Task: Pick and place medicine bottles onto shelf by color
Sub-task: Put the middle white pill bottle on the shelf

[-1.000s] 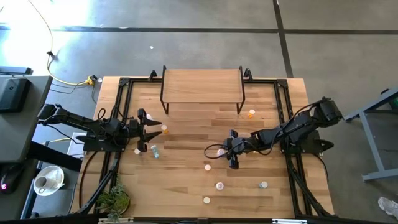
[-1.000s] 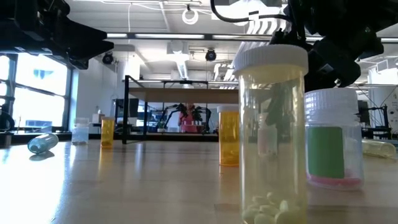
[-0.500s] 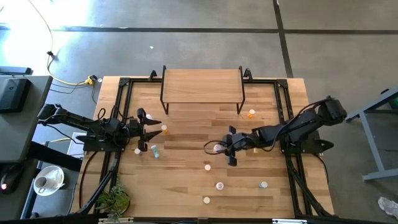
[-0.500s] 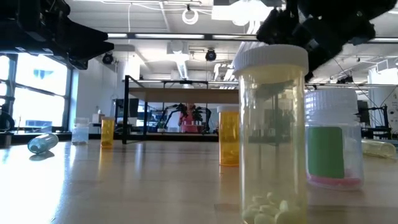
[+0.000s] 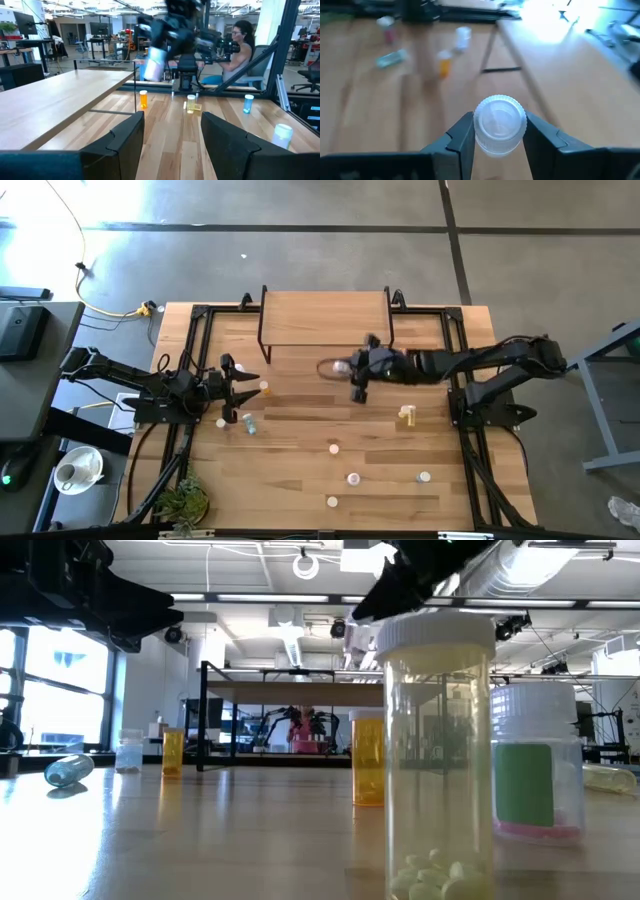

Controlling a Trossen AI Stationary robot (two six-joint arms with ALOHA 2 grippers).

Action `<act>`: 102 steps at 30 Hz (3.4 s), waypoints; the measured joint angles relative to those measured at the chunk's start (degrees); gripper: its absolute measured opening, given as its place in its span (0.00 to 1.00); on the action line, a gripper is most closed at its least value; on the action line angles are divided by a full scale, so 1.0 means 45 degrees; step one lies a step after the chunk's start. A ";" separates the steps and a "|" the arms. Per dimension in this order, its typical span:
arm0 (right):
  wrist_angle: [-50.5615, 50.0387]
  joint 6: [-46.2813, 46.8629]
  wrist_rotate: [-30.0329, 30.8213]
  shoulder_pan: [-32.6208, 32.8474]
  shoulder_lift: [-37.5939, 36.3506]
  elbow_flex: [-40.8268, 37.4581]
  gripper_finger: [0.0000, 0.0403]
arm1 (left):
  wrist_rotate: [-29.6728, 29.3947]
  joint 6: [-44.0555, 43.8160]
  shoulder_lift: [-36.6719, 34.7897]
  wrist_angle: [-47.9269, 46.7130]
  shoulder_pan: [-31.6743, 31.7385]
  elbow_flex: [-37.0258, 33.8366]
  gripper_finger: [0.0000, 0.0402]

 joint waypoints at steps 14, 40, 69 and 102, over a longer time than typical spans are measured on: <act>-0.1084 -0.1112 0.0706 -0.3103 -0.0010 0.2642 0.30 | 0.0097 -0.0152 -0.0002 0.0003 -0.0007 0.0000 0.46; -0.4533 0.1236 -0.1615 -0.8245 0.0550 0.4713 0.30 | 0.0155 -0.0717 -0.0002 0.0006 -0.0002 0.0000 0.46; -0.5614 0.2014 -0.3481 -0.8389 0.2943 0.4708 0.30 | 0.0155 -0.0721 0.0002 0.0014 -0.0002 0.0000 0.46; -0.5789 0.1524 -0.2576 -0.8168 0.1157 0.4708 0.55 | 0.0151 -0.0414 0.0002 -0.0900 -0.0005 0.0000 0.46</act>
